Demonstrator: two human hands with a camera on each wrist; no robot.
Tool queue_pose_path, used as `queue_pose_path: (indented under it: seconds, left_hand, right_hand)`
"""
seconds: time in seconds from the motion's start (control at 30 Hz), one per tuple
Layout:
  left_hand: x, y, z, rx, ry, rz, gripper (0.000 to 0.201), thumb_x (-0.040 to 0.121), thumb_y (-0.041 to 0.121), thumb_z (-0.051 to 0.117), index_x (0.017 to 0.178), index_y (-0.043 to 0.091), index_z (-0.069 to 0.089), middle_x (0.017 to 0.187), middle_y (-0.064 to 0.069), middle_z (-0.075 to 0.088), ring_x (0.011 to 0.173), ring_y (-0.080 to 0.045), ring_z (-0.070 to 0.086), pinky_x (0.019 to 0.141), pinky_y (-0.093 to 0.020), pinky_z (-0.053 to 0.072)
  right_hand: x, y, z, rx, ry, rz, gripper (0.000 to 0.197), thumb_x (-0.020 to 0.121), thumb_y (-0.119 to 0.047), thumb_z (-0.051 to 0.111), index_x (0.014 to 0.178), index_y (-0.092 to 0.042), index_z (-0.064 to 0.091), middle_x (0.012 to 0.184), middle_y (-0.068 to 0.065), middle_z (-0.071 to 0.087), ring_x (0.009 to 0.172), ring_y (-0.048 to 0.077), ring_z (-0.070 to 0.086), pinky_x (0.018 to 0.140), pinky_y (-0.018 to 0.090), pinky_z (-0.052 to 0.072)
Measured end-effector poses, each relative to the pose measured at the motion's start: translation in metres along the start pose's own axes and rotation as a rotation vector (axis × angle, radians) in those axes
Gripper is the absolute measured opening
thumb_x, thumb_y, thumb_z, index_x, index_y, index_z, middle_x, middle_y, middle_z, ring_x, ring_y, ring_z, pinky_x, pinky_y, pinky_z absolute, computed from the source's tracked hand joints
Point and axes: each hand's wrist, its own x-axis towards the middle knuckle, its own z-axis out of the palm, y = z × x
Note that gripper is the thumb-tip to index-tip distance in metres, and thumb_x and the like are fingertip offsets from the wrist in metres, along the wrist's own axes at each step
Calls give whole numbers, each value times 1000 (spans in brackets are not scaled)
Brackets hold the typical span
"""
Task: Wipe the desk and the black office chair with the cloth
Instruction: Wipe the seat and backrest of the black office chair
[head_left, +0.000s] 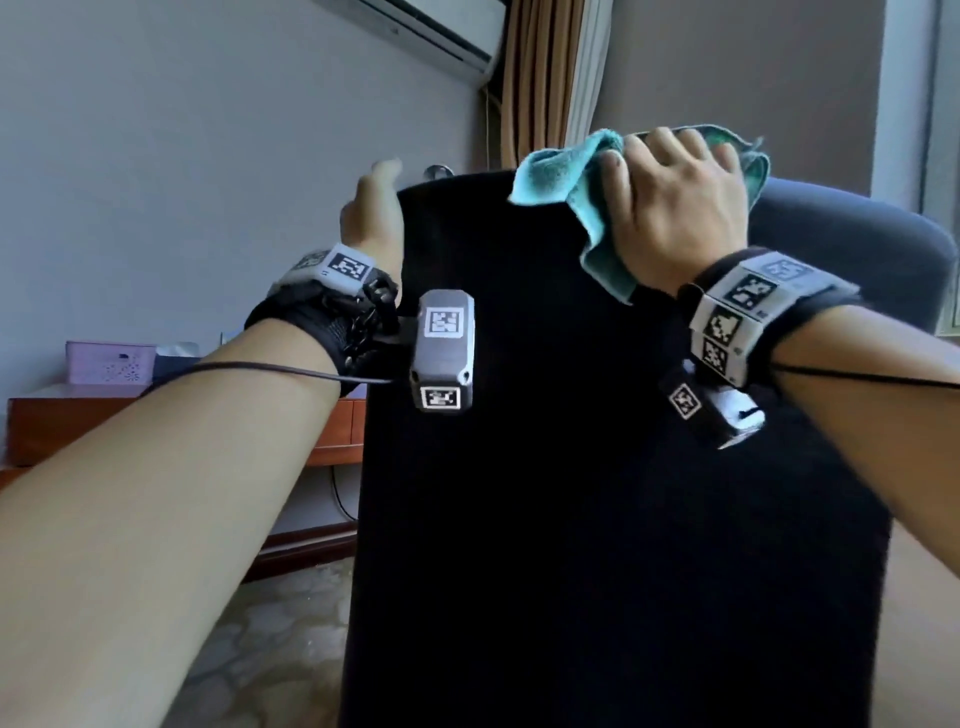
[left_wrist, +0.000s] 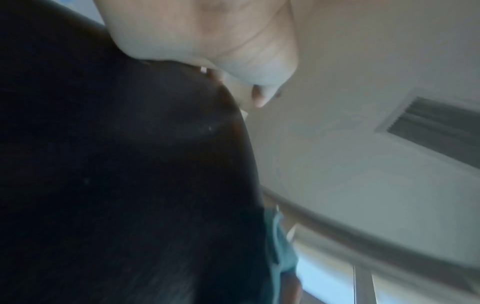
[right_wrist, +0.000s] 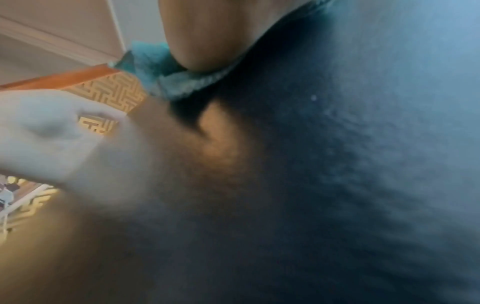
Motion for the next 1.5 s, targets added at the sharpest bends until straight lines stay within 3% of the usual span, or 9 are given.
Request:
queue_pose_path:
  seconds: [0.1,0.23,0.5,0.7,0.8,0.97,1.27,1.43,1.5]
  left_hand:
    - [-56,22,22,532,72,322,25,79,38,43,85,20,60,114,-7,58,107,-31,51,96,-40,35]
    - [-66,19,51,807,-12,678,34,91,35,35,98,27,67,122,-1,59,119,-25,49,106,-43,30]
    - [-52,26,55,826,4,497,31,79,39,47,88,18,68,101,-5,68,98,-33,53,91,-37,35]
    - [-100,18,136,955,-151,796,32,93,35,40,94,21,69,107,-5,69,112,-28,54,99,-34,27]
    - [-99,15,145,964,-162,804,41,96,36,40,63,13,48,77,-4,59,90,-27,50,96,-33,28]
    - [-92,18,137,866,-198,773,43,92,31,46,54,14,34,55,4,36,58,-11,38,88,-29,21]
    - [-95,8,144,931,-146,926,38,95,30,33,68,12,54,72,-2,55,88,-26,48,93,-35,23]
    - [-105,-21,142,953,-48,1127,42,97,35,30,126,25,60,128,2,59,125,-21,44,115,-40,12]
    - [-107,-26,143,938,-55,1161,45,97,38,30,134,25,53,133,6,54,131,-16,39,118,-42,5]
  right_hand:
    - [8,-29,3,25,3,56,41,99,-43,25,98,-21,60,107,3,64,103,30,54,87,43,35]
    - [6,-36,9,102,36,-19,38,99,-40,30,94,-17,61,103,4,64,100,30,56,85,42,36]
    - [-49,87,4,29,83,415,41,98,-35,22,101,-13,56,113,11,57,109,31,48,98,44,29]
    - [-30,45,-2,48,92,459,37,97,-40,26,99,-21,58,111,3,58,110,27,48,103,45,27]
    - [-54,84,-7,4,94,296,36,99,-39,26,101,-19,55,108,5,57,105,29,49,93,43,29]
    - [-83,129,-3,55,-13,686,35,99,-35,36,124,-13,46,132,9,43,121,28,36,101,40,23]
    - [-110,120,-6,188,5,920,44,102,-40,29,124,-5,46,128,18,45,121,34,40,99,45,32]
    - [-196,101,3,229,-233,1083,30,98,-43,37,100,-18,53,96,0,57,107,23,53,96,34,36]
    - [-194,96,2,220,-238,1055,47,98,-48,25,115,-17,56,116,-2,60,119,19,48,110,36,29]
